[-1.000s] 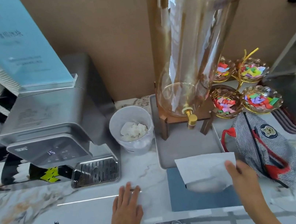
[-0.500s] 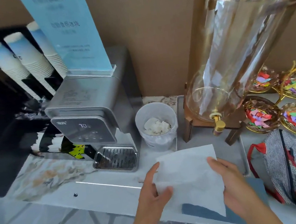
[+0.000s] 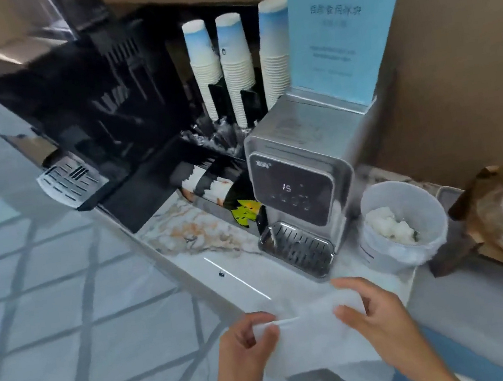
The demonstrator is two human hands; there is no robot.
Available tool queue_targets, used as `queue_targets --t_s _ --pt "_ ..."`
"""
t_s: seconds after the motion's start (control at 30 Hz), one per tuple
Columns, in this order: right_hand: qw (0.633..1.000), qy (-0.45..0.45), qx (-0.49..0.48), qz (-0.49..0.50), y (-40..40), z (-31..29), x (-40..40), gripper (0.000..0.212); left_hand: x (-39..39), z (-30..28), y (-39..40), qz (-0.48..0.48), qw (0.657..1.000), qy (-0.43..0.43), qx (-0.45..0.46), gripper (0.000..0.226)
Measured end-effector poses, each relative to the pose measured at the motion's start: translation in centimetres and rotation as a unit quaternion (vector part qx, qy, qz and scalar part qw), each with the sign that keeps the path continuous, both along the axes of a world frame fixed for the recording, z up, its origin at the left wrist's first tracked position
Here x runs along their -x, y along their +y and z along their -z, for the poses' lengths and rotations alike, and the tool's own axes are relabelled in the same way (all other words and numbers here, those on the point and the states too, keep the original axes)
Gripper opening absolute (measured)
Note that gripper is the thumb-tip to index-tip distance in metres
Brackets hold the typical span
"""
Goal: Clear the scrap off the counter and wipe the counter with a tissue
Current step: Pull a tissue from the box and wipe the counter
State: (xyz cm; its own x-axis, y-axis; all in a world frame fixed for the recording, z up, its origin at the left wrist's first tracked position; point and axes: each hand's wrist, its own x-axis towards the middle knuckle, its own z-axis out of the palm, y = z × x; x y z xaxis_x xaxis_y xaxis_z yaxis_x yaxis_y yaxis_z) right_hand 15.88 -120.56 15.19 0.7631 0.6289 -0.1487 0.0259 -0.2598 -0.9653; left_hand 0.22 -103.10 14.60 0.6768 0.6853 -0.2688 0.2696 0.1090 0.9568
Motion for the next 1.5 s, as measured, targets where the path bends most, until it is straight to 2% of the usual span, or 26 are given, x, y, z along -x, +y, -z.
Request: queue_targets --t_s 0.1,0.17,0.27,0.4,0.57,0.63,0.7,0.83,0.97,1.13,1.17,1.2,1.27,1.33,1.5 --pt "0.999 -0.014 0.035 -0.030 3.3 -0.6 0.6 0.031 2.3 0.4 2.5 -0.042 0.999 0.011 -0.010 0.010" --pt "0.998 -0.008 0.046 -0.050 5.6 -0.9 1.2 0.030 3.7 1.0 4.1 -0.065 0.997 0.021 -0.020 0.005" --pt "0.996 -0.003 0.051 -0.075 8.5 -0.9 2.0 0.032 5.4 1.8 6.2 -0.098 0.994 0.039 -0.013 0.016" --pt "0.990 -0.034 0.082 -0.114 12.4 -0.5 3.1 0.026 7.3 3.2 9.0 -0.100 0.994 0.052 0.013 0.013" --pt "0.984 -0.070 0.105 -0.129 15.6 0.7 3.2 0.021 8.1 4.6 11.3 -0.133 0.989 0.061 -0.003 0.020" --pt "0.979 -0.072 0.118 -0.148 16.7 1.3 2.5 0.017 7.9 5.0 12.0 -0.160 0.986 0.041 0.039 0.018" --pt "0.976 -0.046 0.130 -0.170 18.3 2.0 1.4 0.014 7.4 5.6 12.7 -0.190 0.977 0.027 0.096 0.011" --pt "0.971 -0.038 0.153 -0.180 22.3 4.6 -0.9 0.016 5.2 7.6 13.4 -0.262 0.950 0.031 0.169 0.016" --pt "0.968 -0.046 0.180 -0.168 26.6 7.8 -3.0 0.011 2.4 10.4 14.4 -0.334 0.906 0.027 0.261 0.010" --pt "0.959 -0.094 0.210 -0.167 30.2 11.3 -4.2 0.007 0.0 13.3 16.3 -0.399 0.875 0.050 0.270 0.006" --pt "0.954 -0.110 0.220 -0.171 30.6 11.6 -4.3 0.006 -0.3 13.7 16.7 -0.403 0.874 0.057 0.266 0.006" --pt "0.945 -0.138 0.235 -0.181 30.8 11.9 -4.4 0.015 -0.5 14.1 17.0 -0.404 0.873 0.065 0.264 0.006" --pt "0.906 -0.234 0.266 -0.232 30.4 12.3 -4.1 0.043 -0.8 14.8 17.4 -0.406 0.872 0.078 0.262 0.008" --pt "0.867 -0.313 0.263 -0.284 29.3 12.5 -3.4 0.056 -1.0 15.3 17.5 -0.409 0.871 0.084 0.260 0.009" --pt "0.796 -0.338 0.270 -0.423 26.6 14.6 -1.3 0.070 -1.6 15.8 17.2 -0.429 0.858 0.089 0.268 0.006"
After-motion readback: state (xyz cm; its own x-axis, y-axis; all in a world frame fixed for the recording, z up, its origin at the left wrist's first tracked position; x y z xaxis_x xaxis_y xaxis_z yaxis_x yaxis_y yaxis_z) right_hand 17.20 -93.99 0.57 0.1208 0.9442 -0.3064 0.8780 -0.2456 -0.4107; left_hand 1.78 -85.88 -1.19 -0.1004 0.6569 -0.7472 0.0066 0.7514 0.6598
